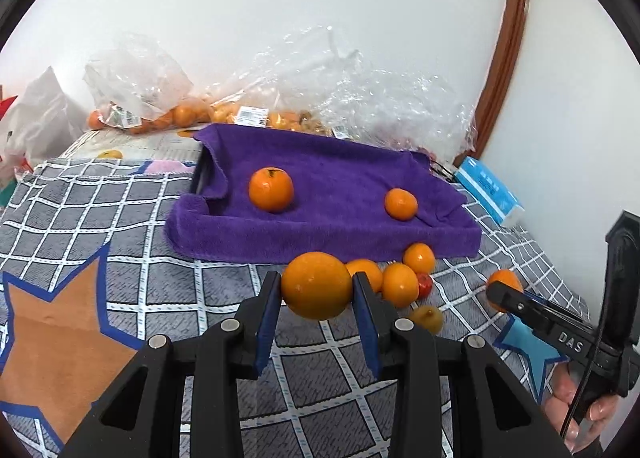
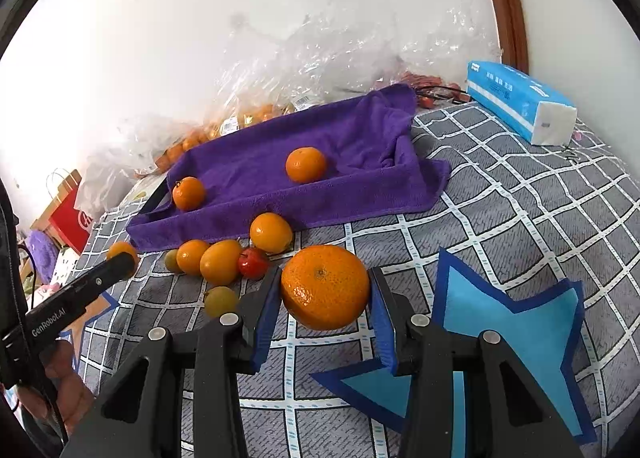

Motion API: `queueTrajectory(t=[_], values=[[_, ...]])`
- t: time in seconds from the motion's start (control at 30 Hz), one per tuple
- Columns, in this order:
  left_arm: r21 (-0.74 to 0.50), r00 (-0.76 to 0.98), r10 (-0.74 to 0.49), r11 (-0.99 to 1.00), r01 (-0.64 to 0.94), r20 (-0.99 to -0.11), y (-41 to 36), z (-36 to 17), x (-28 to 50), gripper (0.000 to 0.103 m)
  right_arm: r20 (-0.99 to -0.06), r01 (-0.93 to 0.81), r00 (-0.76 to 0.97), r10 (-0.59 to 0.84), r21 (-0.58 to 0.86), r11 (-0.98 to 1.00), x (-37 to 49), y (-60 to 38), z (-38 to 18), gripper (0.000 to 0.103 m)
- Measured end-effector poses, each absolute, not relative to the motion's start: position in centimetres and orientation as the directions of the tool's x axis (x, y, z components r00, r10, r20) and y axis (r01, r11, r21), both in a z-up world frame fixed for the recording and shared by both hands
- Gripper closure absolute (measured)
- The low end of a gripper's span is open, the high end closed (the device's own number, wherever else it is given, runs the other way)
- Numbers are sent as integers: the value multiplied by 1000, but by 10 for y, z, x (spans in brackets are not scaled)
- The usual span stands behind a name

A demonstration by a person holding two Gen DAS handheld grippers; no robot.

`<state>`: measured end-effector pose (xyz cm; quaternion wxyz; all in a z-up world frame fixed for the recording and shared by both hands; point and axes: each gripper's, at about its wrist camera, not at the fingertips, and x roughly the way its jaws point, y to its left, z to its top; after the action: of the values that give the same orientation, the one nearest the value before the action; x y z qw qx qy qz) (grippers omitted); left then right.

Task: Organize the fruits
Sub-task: 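Lift both held oranges and carry them over the purple towel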

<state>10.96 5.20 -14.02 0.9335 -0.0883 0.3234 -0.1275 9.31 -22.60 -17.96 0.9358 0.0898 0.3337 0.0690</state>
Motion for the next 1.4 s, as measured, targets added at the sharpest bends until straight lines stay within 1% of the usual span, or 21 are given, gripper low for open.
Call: queueTrajectory(t=[0.23,0.47,0.7,0.8,1.0,1.23,1.4], values=[[-224,797,-258,962,157,-546,55,-134,103,69,-576,-100,792,203,205,974,86,-223,-174,61],[-248,786,-268,957,150,-557,58,-135,105,69,-575,-100,793,201,202,974,86,-222,-174,61],[-287,796,-267,950,123,-542,68,-134,104,69,-543,-94,816,197,212,973,80,-225,-171,60],[-284,806,-252,953,109,-536,70,-133,104,69,-553,-86,810,195,216,973,82,-226,-172,61],[-264,805,-221,961,83,-551,70,-137,108,69,-528,-94,824,206,232,968,76,-228,-169,60],[-271,814,-213,960,71,-540,73,-135,106,69,-558,-94,803,209,228,969,76,-226,-166,61],[-282,825,-201,958,53,-528,78,-132,106,69,-570,-99,794,211,222,970,82,-223,-153,61]])
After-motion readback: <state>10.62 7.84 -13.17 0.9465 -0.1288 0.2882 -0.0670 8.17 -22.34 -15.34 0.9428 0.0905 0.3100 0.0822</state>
